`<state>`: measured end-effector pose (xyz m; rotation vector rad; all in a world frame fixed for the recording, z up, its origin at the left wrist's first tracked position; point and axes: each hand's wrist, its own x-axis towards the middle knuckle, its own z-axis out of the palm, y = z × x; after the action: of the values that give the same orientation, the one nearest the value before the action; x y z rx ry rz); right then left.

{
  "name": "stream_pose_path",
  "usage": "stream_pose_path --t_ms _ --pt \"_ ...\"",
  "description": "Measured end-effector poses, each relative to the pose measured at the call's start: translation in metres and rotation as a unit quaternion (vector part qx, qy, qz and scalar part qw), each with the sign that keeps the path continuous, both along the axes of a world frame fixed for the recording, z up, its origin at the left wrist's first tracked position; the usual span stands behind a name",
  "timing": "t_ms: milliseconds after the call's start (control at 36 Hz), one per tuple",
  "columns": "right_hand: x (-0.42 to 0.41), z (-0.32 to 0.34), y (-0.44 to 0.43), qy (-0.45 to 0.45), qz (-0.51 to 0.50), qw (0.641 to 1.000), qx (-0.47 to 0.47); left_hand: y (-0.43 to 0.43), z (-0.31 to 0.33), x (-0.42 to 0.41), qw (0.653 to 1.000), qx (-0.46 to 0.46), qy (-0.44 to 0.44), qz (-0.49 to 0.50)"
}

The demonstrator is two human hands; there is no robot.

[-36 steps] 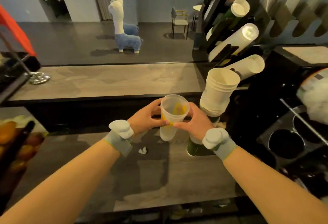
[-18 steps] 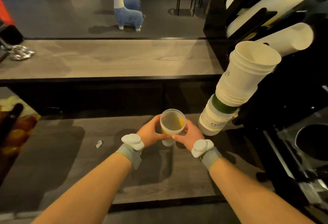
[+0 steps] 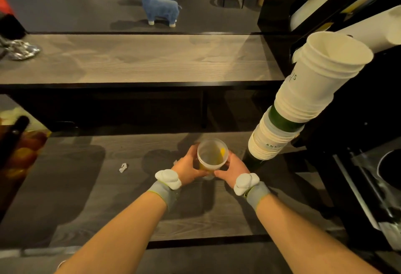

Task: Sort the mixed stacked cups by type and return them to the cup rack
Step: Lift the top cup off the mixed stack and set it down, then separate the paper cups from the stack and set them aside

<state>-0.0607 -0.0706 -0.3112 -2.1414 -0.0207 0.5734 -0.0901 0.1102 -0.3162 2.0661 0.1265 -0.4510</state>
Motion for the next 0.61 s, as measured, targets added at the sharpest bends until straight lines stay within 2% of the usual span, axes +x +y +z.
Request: stream_pose_path --t_ms 194,361,500,611 --pt "-0.003 0.018 -0.015 0.008 0.011 0.999 -0.030 0.009 0.017 -0.002 0.998 0.068 0.007 -0.007" --pt "-0.018 0.055 -0.050 0.033 -0.021 0.999 -0.027 0.036 0.071 0.012 0.988 0.135 0.023 -0.068" --pt "-0.027 0.103 -0.090 0.035 -0.040 0.996 -0.075 0.031 0.138 0.022 0.986 0.142 -0.023 -0.088" --pt "-0.025 0.144 -0.115 -0.023 -0.092 0.989 -0.110 0.002 0.185 0.032 0.983 0.127 -0.071 -0.112"
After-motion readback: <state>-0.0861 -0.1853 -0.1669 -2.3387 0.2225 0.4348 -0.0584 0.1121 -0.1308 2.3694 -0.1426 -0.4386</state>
